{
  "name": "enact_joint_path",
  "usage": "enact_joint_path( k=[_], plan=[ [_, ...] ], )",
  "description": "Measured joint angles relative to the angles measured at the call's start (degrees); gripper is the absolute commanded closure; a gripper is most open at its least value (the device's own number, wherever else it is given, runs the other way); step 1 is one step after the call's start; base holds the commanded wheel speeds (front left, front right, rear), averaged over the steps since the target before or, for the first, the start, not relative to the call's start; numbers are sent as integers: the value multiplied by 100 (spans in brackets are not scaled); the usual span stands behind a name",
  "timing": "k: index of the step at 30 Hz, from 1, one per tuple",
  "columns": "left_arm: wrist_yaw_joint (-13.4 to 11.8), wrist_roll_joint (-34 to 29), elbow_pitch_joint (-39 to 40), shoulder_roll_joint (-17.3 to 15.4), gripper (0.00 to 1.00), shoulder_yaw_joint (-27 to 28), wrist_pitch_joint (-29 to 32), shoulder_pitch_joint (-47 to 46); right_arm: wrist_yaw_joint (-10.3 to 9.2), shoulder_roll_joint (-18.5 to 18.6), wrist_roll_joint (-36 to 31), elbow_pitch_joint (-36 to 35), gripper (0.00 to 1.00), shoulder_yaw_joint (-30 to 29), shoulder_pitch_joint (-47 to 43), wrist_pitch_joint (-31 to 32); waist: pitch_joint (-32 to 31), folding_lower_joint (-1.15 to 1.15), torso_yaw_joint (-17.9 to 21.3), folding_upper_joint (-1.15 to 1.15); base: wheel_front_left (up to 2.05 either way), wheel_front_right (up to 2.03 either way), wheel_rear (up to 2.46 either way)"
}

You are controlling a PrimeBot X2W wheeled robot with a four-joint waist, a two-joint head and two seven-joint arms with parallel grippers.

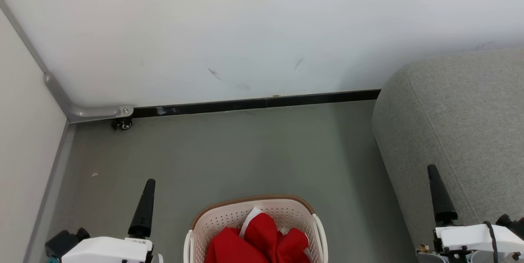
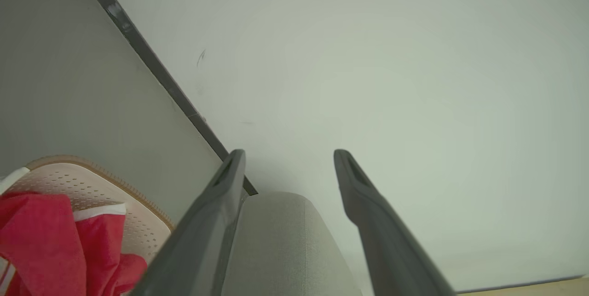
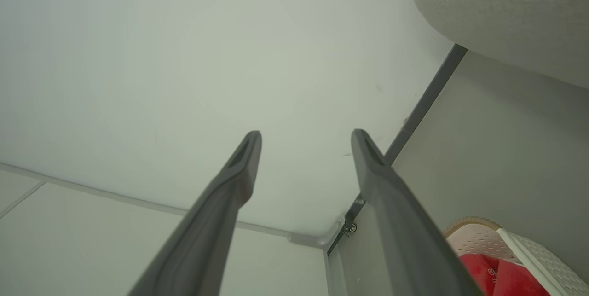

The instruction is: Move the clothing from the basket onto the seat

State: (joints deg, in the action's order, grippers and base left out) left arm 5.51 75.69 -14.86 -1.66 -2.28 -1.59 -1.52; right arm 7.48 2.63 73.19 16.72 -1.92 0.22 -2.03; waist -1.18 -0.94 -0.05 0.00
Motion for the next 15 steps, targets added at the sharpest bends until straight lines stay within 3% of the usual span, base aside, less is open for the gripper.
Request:
enact_joint_path(
  k=[8,15],
  plan=[
    [-127,-980,153,-126,0,-181,-155,-3,0,30,-912,-42,0,4,1,-143,-30,-5,4,0,0,0,0],
    [-316,-2009,285,-265,0,-422,-299,-7,0,76,-1829,-36,0,88,1,-259,-25,23,-2,0,0,0,0]
  ],
)
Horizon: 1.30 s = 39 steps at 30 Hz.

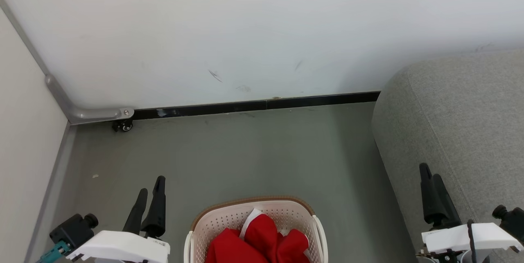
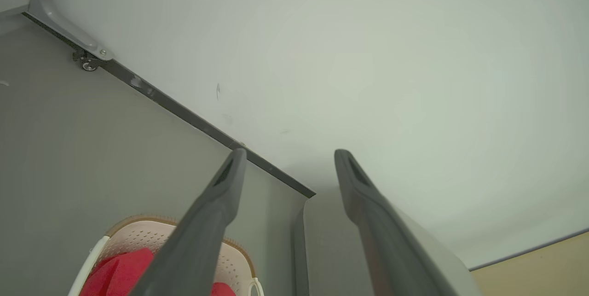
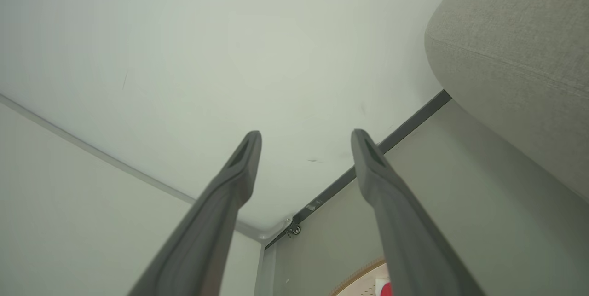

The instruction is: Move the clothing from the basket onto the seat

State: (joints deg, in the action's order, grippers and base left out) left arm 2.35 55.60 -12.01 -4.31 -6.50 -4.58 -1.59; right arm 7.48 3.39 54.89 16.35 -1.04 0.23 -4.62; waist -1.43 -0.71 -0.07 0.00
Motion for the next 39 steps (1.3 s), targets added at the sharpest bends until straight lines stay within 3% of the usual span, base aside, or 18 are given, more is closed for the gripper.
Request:
enact_joint_path(
  k=[8,14,39],
  plan=[
    [-307,-1025,82,-77,0,-213,-157,0,0,-4,-1000,3,0,15,0,-169,33,40,-2,0,0,0,0],
    [-506,-1658,78,-104,0,-378,-290,2,0,-33,-1631,3,0,24,0,-229,58,57,9,0,0,0,0],
    [-1160,-3918,70,-120,0,-815,-815,16,0,-88,-3916,41,0,122,-20,-500,90,67,30,0,0,0,0]
  ],
)
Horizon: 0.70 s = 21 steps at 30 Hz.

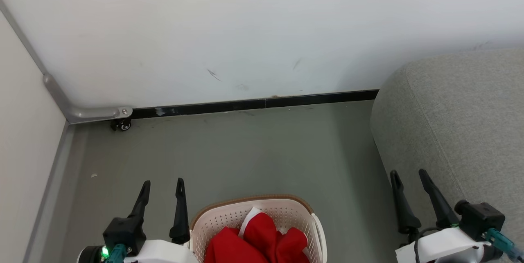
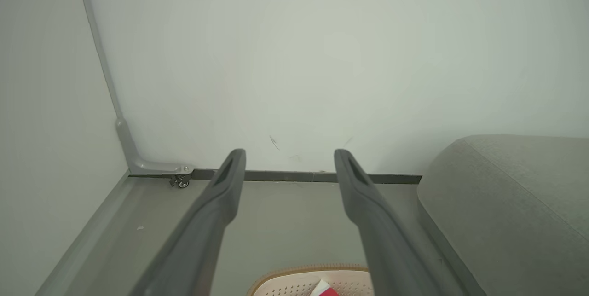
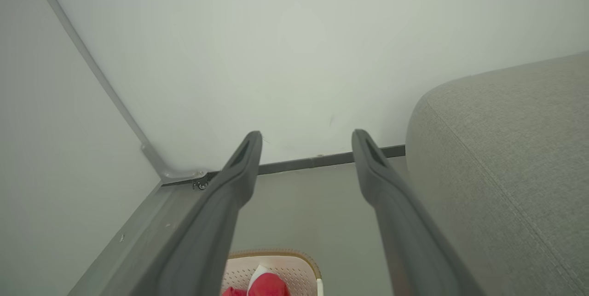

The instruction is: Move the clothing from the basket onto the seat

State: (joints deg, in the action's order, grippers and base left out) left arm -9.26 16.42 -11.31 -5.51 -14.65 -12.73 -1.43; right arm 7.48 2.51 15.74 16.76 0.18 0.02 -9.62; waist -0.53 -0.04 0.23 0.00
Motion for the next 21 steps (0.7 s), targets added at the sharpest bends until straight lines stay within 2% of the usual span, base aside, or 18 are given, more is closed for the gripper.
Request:
enact_joint_path(
  k=[9,21],
  plan=[
    [-127,-557,-30,0,0,-125,-143,5,0,1,-414,24,0,59,-3,-55,3,1,2,0,0,0,0],
    [-132,-566,-84,20,0,-100,-143,5,0,0,-361,45,0,85,-2,-103,2,1,0,0,0,0,0]
  ],
)
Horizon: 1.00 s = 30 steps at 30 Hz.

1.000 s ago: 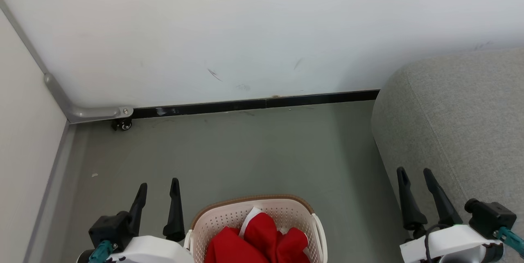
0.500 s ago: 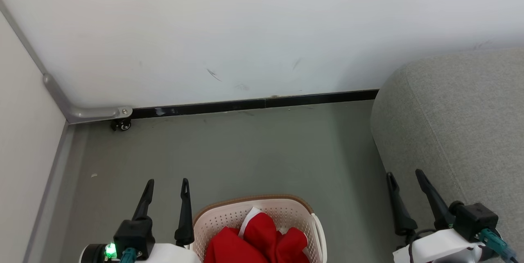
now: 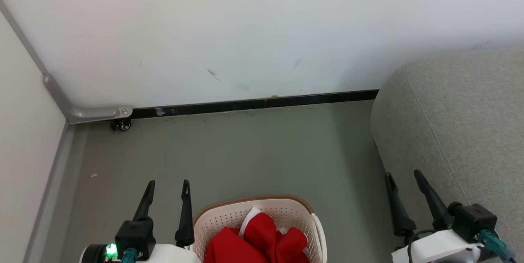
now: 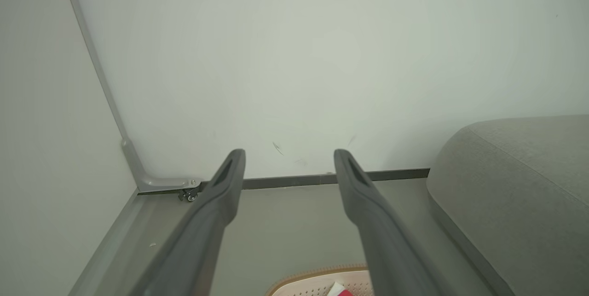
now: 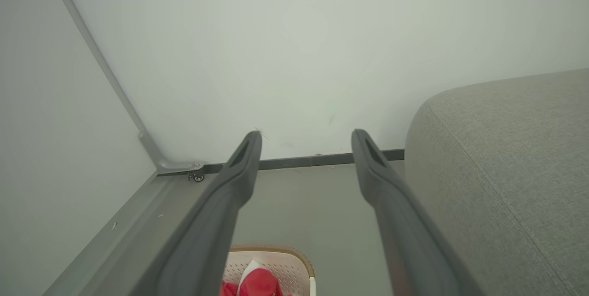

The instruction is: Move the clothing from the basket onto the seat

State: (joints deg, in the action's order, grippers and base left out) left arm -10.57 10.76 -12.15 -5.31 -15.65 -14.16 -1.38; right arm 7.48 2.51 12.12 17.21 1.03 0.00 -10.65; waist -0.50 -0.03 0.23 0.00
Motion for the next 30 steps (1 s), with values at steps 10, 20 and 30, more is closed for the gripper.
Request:
enact_joint_path(
  k=[10,20,30],
  plan=[
    [8,-3,-25,19,0,38,0,0,0,1,54,21,0,36,1,-1,-5,0,-4,0,0,0,0],
    [52,-35,-53,36,0,66,0,0,0,1,54,47,0,80,1,-2,-25,1,-8,0,0,0,0],
    [68,-45,-89,47,0,82,0,4,0,1,55,63,0,98,0,-11,-32,1,-9,0,0,0,0]
  ],
)
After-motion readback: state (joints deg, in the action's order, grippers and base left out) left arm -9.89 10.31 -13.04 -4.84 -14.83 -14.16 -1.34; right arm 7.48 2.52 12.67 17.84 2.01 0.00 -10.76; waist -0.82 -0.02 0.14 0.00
